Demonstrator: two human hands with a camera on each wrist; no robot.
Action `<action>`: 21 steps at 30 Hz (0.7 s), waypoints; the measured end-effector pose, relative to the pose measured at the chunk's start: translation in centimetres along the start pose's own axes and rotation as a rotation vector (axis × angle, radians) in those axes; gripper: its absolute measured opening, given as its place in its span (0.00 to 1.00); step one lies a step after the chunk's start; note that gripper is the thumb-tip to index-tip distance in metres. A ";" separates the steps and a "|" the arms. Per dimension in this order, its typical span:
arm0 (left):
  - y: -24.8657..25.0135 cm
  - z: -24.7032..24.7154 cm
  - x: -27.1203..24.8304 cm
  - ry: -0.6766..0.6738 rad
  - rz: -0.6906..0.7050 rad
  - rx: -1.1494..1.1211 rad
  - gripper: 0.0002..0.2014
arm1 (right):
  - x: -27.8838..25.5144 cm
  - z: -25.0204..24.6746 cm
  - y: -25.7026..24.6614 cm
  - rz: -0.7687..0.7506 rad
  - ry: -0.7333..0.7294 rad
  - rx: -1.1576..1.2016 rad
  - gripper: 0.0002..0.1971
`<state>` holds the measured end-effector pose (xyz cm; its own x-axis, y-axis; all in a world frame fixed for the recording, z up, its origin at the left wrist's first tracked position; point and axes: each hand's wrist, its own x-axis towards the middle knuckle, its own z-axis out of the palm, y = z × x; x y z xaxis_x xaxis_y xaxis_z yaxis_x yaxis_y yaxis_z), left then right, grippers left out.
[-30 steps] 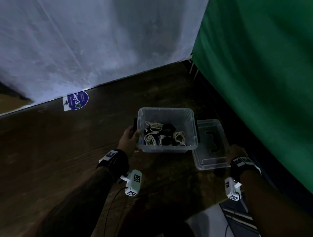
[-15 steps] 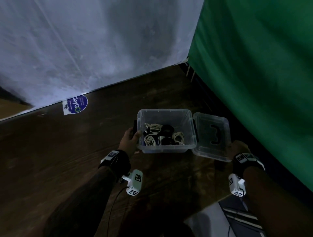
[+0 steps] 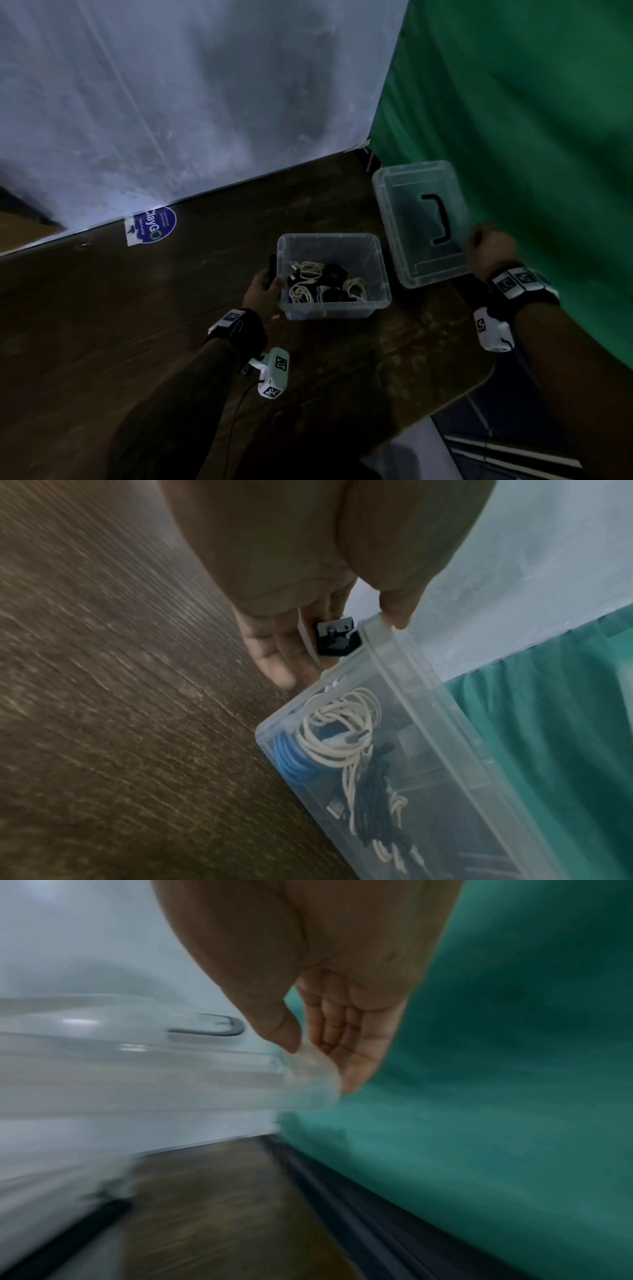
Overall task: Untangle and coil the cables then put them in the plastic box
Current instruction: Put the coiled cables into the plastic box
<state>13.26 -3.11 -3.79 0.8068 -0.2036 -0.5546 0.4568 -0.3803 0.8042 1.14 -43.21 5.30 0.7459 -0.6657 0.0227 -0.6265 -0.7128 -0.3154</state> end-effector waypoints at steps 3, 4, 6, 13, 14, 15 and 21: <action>0.3 -0.2 -0.1 -0.008 -0.010 0.000 0.27 | -0.2 1.1 -4.6 -0.226 -0.032 -0.031 0.07; 0.5 -0.2 -0.2 -0.010 -0.010 -0.016 0.25 | -0.4 1.7 -6.3 -0.300 -0.058 -0.048 0.07; 0.4 -0.3 0.0 -0.007 -0.030 -0.088 0.23 | -0.8 3.0 -9.3 -0.431 -0.146 -0.086 0.09; 2.0 -1.0 -0.8 -0.102 -0.140 -0.325 0.25 | -0.7 7.0 -15.3 -0.609 -0.347 -0.208 0.12; 2.0 -1.0 -0.9 -0.104 -0.130 -0.261 0.26 | -0.7 7.4 -15.6 -0.613 -0.338 -0.184 0.11; 1.6 -1.0 -0.7 -0.095 -0.122 -0.181 0.26 | -0.6 7.9 -15.8 -0.609 -0.324 -0.138 0.11; 0.7 -0.7 -1.0 -0.038 -0.104 -0.024 0.18 | -1.1 7.8 -14.4 -0.304 -0.114 0.336 0.12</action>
<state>13.03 -2.55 -2.46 0.7398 -0.1984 -0.6430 0.5468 -0.3796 0.7463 11.11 -30.42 2.39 0.9162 -0.3957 0.0635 -0.2813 -0.7480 -0.6012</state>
